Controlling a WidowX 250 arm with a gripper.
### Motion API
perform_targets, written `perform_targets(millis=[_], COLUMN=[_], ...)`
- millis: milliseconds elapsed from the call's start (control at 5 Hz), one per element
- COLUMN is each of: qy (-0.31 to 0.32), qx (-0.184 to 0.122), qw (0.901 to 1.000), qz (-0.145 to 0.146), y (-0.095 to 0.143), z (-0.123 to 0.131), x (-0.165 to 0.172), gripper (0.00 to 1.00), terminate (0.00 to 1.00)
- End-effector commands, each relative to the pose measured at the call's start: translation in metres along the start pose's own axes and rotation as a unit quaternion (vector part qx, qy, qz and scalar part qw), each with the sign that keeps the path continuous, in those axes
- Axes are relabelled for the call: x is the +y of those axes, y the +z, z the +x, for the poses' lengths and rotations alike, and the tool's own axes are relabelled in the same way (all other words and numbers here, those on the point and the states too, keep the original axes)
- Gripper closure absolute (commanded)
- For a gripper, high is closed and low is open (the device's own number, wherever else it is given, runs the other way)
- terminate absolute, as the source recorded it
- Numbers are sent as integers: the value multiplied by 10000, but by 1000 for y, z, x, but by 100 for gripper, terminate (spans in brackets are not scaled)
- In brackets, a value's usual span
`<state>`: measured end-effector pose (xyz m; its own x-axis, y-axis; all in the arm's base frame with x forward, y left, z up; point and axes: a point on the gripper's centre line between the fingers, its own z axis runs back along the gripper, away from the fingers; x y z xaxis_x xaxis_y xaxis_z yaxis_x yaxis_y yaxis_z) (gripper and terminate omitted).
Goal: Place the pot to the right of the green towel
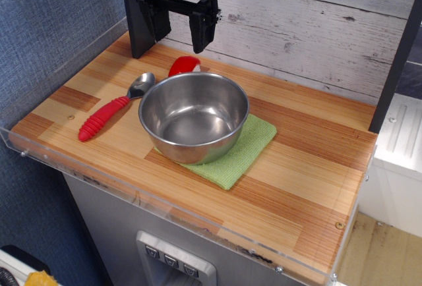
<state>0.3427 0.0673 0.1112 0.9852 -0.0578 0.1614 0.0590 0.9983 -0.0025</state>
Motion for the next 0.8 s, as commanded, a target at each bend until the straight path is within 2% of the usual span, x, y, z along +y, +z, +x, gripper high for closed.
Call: perform_targets(millis=[0, 200, 400, 600], qy=[0, 154, -165, -212], qx=[0, -199, -85, 28], qw=[10000, 9983, 9983, 9991], qz=[0, -522, -550, -373], y=[0, -4, -13, -18], z=[0, -17, -34, -47], x=[0, -17, -50, -68], gripper=[0, 0, 0, 0], terminate=[0, 0, 0, 0])
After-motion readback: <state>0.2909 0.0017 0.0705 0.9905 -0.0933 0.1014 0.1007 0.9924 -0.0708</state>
